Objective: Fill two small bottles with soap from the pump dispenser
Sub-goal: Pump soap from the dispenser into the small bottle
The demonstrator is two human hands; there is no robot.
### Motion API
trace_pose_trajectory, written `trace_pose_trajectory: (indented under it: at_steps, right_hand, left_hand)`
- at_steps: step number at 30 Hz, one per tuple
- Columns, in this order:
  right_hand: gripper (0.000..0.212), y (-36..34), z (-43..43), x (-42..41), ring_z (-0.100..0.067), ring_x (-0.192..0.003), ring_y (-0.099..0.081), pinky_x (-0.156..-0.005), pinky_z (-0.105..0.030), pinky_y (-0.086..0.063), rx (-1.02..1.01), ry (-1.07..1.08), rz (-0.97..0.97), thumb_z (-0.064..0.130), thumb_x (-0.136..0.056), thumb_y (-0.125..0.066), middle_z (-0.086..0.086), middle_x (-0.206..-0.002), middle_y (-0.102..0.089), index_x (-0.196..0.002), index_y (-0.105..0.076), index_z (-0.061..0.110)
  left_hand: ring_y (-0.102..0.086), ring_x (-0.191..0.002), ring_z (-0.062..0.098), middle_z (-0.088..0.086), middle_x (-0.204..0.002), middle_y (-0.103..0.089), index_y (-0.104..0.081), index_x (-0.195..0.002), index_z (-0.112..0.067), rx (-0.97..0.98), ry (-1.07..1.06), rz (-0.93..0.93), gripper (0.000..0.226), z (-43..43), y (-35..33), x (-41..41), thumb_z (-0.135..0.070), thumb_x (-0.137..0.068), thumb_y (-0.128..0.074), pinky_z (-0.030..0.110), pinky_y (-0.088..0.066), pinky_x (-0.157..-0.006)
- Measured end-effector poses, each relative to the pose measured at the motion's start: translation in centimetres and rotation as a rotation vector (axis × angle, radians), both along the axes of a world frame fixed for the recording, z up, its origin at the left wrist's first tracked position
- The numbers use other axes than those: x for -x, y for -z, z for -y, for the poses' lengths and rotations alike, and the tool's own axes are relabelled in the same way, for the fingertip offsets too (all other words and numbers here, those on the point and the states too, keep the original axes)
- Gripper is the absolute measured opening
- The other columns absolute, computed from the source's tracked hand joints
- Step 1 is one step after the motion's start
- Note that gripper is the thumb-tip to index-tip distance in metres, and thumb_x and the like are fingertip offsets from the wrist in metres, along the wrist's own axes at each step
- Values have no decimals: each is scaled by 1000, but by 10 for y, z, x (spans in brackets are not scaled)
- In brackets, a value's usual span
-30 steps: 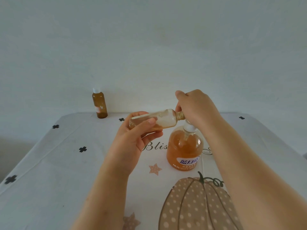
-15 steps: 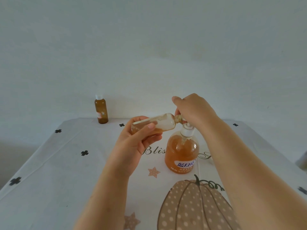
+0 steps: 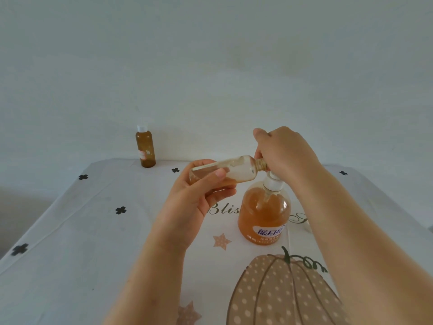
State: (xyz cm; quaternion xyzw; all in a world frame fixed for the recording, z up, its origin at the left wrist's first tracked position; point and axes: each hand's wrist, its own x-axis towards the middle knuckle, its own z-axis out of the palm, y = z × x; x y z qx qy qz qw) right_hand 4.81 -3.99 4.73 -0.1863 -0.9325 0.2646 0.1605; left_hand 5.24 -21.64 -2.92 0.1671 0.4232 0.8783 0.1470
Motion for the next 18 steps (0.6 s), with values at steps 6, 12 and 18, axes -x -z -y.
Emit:
trace_pose_trajectory:
  at_steps: [6,12,18]
  right_hand:
    - [52,12,-3,5,-24,-69,-61,-65,-34,-47,-10,-9,-17,38,-103,-31,-8,-84,-71,-87,-70,7]
    - [53,10,-2,3,-25,-68,-62,-65,-33,-47,51,8,-11,41,-104,-34,-9,-81,-71,-91,-72,7]
    - [53,9,0,0,-24,-65,-60,-63,-32,-46,74,18,4,42,-103,-34,-8,-80,-71,-92,-72,7]
  left_hand:
    - [-72,-93,29,18,-109,-70,-55,-123,5,16,-31,22,52,0,2,3,-14,-77,-71,32,-57,-77]
    - [-71,-95,29,17,-109,-71,-51,-126,9,13,-17,26,56,0,2,0,-13,-79,-70,32,-57,-77]
    - [-71,-92,29,17,-106,-71,-57,-113,-4,20,-24,19,39,0,1,0,-13,-78,-71,33,-58,-78]
